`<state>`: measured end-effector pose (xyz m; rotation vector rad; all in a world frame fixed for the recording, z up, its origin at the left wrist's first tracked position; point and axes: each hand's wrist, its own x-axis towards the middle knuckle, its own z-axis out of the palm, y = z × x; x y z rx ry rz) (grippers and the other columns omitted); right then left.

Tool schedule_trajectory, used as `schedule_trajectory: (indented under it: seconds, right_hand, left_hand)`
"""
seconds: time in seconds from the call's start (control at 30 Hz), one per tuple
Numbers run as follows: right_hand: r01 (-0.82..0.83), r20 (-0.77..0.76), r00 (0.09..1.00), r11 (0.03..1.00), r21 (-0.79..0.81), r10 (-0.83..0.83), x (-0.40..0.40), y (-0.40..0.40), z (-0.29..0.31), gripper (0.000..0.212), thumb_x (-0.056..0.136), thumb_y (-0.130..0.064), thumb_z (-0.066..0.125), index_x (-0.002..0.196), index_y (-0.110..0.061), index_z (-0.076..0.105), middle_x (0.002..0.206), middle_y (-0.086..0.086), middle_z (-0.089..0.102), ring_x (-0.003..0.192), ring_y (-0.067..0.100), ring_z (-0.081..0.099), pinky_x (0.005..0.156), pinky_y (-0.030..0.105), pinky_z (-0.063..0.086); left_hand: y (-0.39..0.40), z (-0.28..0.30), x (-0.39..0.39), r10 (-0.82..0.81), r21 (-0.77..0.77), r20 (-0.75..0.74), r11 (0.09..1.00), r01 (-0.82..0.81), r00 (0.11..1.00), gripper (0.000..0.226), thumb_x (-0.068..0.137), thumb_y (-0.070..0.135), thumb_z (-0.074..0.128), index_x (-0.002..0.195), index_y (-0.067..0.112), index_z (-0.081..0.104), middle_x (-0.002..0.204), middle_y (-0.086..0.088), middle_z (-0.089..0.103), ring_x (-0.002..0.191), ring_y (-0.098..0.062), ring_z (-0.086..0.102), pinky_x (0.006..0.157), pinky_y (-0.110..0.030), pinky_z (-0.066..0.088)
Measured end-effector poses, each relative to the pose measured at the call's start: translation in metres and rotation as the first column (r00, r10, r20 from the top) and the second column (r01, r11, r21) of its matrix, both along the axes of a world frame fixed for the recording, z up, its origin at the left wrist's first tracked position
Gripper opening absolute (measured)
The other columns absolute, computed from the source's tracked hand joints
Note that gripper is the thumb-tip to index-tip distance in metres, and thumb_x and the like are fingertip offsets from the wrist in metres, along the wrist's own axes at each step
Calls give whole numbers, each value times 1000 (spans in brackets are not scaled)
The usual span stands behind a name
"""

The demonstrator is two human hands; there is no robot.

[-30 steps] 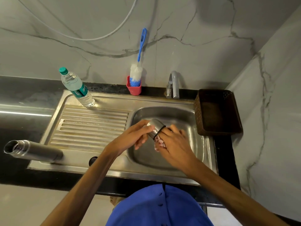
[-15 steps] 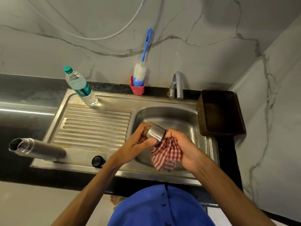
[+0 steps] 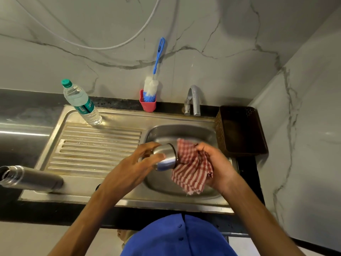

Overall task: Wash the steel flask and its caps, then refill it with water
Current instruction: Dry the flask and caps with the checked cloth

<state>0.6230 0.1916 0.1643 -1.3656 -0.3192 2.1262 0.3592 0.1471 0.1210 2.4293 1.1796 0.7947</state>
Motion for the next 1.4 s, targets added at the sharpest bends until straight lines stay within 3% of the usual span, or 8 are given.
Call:
schedule_trajectory:
  seconds: [0.13,0.37,0.47,0.7,0.97,1.1,1.27,1.4]
  right_hand:
    - [184,-43,982,982,47,-182,31,16,-3,30,93,-22,61,117,-4,66,95,15,73,87,31,72,84,45,56]
    - [253,167,944,949,188,-285,82,50,-37,34,99,-14,59,132,-6,60,125,17,69,109,30,68,87,42,58]
    - [262,352,862,916,304,-364,109,69,-48,29,99,-11,61,128,-9,62,122,13,69,108,28,69,82,39,57]
    - [-435,761,398,625,648,-512,174,130,-63,20,102,-17,62,121,-11,62,113,-1,66,94,7,63,72,9,51]
    - [-799,995,-26,596,-79,96,225,130,-177,33,94,-5,63,126,-13,67,113,18,72,103,36,70,91,44,58]
    - [-749,998,7,661,51,-69,206,116,-150,25,99,-9,60,123,-9,68,110,18,72,98,36,69,87,46,60]
    - [-724,902,298,542,426,-312,122,80,-98,14,100,-14,64,112,-15,71,96,-2,72,89,14,69,83,34,57]
    - [-765,866,485,421,488,-122,38,41,-88,22,94,-19,75,112,-30,70,101,-10,76,95,8,72,88,31,57]
  left_hand:
    - [-5,-24,-11,196,-152,206,974,-166,959,38,106,50,52,140,38,42,155,37,29,130,12,50,104,-14,46]
    - [7,-38,36,548,-596,596,792,-135,587,76,84,-18,74,120,33,33,118,-17,67,102,-36,74,85,-31,60]
    - [17,-37,57,584,-655,617,752,-66,528,75,79,-7,83,124,34,39,128,-18,66,113,-37,73,95,-42,61]
    - [36,-32,80,511,-635,585,772,-37,630,70,72,21,93,131,23,54,130,6,68,128,-18,64,100,-36,58]
    - [39,-33,63,559,-645,479,747,-161,677,68,74,18,94,132,30,60,126,5,71,118,-21,69,94,-37,60]
    - [30,-33,48,569,-621,462,755,-210,681,69,73,15,96,131,26,61,123,9,71,118,-17,68,95,-33,58]
    - [12,-39,21,550,-531,428,795,-294,717,69,72,11,96,129,26,60,121,14,69,116,-14,67,87,-19,55]
    - [-23,-58,-12,634,-515,395,752,-411,665,72,68,15,99,129,27,63,126,9,64,116,-10,63,83,-19,57]
